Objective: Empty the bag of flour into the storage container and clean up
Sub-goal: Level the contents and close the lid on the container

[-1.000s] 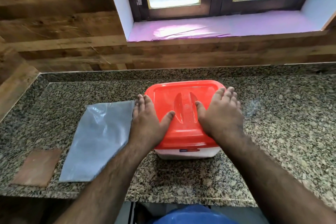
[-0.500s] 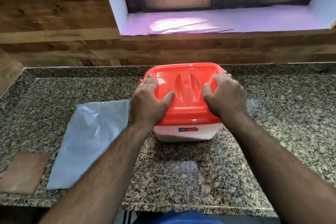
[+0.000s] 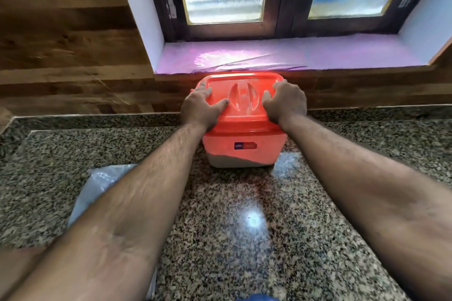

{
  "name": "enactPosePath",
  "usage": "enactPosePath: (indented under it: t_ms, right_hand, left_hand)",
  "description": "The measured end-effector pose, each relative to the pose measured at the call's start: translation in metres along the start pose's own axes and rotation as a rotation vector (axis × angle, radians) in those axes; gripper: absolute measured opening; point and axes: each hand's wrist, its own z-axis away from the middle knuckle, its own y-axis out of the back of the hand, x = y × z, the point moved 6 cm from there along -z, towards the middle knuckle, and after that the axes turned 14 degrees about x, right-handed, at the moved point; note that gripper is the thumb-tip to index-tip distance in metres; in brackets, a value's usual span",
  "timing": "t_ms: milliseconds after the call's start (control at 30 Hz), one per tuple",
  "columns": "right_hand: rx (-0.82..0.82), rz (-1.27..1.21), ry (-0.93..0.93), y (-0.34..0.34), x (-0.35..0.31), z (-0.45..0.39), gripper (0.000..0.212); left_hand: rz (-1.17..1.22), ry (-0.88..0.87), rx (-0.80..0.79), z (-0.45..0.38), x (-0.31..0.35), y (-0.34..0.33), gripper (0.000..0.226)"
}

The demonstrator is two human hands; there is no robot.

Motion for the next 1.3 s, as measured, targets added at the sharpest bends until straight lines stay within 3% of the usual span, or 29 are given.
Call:
enactPosePath:
  t_ms: [233, 367, 500, 567, 667, 767, 867, 933, 1067, 1133, 1233, 1300]
  right_hand:
    - [0.136, -0.115, 0.001, -0.004, 0.007, 0.01, 0.044]
    - [0.171, -0.165, 0.158, -0.013, 0.002, 0.074, 0.053]
    - [0.036, -0.172, 0.404, -0.043, -0.016, 0.163, 0.087]
    - [-0.093, -0.19, 0.527, -0.06, -0.035, 0.205, 0.089]
    - [-0.375, -0.182, 0.593, -0.097, -0.066, 0.253, 0.09]
    - [-0.6, -0.215, 0.412, -0.131, -0.093, 0.288, 0.079]
    - [-0.783, -0.353, 0.155, -0.151, -0.13, 0.314, 0.039]
    - [-0.832, -0.384, 0.037, -0.163, -0.157, 0.325, 0.025]
    - [-0.874, -0.384, -0.252, -0.188, -0.184, 0.338, 0.048]
    - [-0.832, -0.374, -0.39, -0.2, -0.183, 0.341, 0.057]
    - [-0.803, -0.431, -0.523, -0.202, -0.186, 0.341, 0.035]
    - [-0.842, -0.487, -0.601, -0.198, -0.186, 0.336, 0.02]
  left_hand:
    - [-0.002, -0.038, 0.039, 0.001, -0.005, -0.003, 0.066]
    - [0.037, -0.067, 0.04, 0.039, -0.018, -0.002, 0.074]
    - [0.044, -0.118, -0.144, 0.104, -0.072, 0.005, 0.096]
    - [-0.015, -0.061, -0.252, 0.133, -0.119, 0.01, 0.106]
    - [-0.104, 0.099, -0.277, 0.167, -0.202, 0.033, 0.106]
    - [-0.159, 0.273, -0.227, 0.191, -0.282, 0.07, 0.095]
    - [-0.209, 0.378, -0.131, 0.201, -0.348, 0.115, 0.085]
    - [-0.234, 0.459, -0.076, 0.199, -0.384, 0.142, 0.083]
    - [-0.238, 0.665, -0.112, 0.183, -0.442, 0.166, 0.078]
    - [-0.216, 0.706, -0.168, 0.173, -0.457, 0.17, 0.059]
    - [-0.063, 0.768, -0.22, 0.16, -0.468, 0.168, 0.02]
    - [0.034, 0.803, -0.271, 0.155, -0.475, 0.166, 0.017]
